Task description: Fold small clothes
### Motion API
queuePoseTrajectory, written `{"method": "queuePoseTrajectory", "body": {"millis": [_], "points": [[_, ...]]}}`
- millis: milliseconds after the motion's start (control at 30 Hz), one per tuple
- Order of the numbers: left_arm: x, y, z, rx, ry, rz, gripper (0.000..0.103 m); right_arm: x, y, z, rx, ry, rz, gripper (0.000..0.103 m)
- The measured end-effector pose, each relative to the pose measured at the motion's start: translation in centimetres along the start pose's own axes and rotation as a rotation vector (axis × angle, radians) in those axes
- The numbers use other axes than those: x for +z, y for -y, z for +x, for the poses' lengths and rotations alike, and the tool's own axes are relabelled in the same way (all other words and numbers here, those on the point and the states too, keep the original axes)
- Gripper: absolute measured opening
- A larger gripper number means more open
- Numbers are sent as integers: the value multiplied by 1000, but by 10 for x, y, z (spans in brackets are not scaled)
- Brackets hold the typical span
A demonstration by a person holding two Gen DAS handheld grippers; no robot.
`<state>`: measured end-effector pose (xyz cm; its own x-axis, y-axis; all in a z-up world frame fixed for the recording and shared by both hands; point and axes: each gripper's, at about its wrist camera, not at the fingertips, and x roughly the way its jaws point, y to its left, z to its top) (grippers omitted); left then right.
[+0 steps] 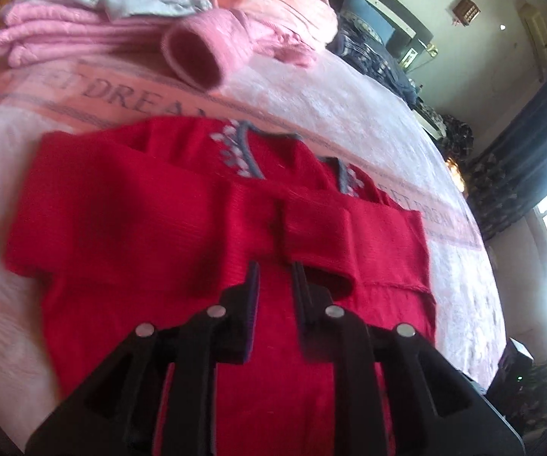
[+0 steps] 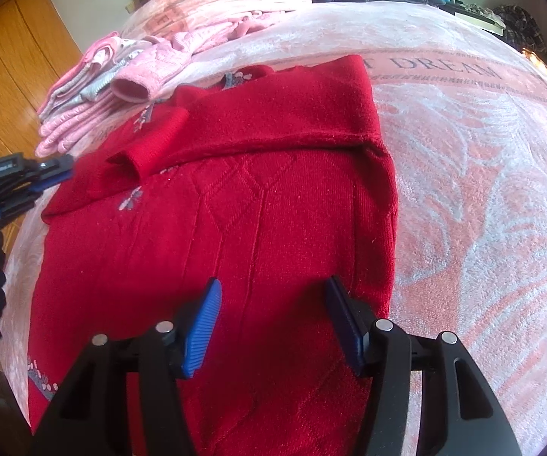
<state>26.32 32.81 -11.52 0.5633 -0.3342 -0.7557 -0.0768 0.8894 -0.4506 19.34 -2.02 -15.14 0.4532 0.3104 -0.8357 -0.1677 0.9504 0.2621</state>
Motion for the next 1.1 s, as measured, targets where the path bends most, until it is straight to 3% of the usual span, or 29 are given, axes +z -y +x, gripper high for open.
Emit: {"method": "queuePoseTrajectory", "body": {"millis": [67, 200, 233, 333, 500, 767, 800, 900, 967, 1033, 1100], "points": [[11, -24, -1, 58, 1, -19, 19, 1, -1, 0, -5, -2, 7, 58], [22, -69, 28, 139, -77, -68, 20, 6, -3, -6, 22, -4, 26, 58], [19, -82, 38, 132, -109, -88, 22, 9, -4, -8, 40, -6, 34, 58], [16, -99, 38, 61, -82, -138, 23, 26, -12, -9, 47, -13, 35, 58], [15, -97, 23, 80, -78, -75, 21, 76, -48, 4, 52, -66, -31, 58], [14, -109, -36, 84, 30, -51, 29, 135, -100, 70, 136, -214, 17, 57], [12, -113, -42, 85, 33, -48, 30, 137, -104, 80, 133, -233, 26, 55], [14, -118, -48, 97, 35, -45, 33, 139, -110, 99, 154, -270, 58, 28], [13, -121, -49, 102, 31, -55, 33, 141, -113, 101, 134, -261, 41, 16], [13, -125, -49, 100, 29, -67, 33, 143, -113, 93, 152, -241, 29, 9], [14, -125, -47, 98, 34, -71, 33, 147, -108, 79, 146, -201, 21, 8]]}}
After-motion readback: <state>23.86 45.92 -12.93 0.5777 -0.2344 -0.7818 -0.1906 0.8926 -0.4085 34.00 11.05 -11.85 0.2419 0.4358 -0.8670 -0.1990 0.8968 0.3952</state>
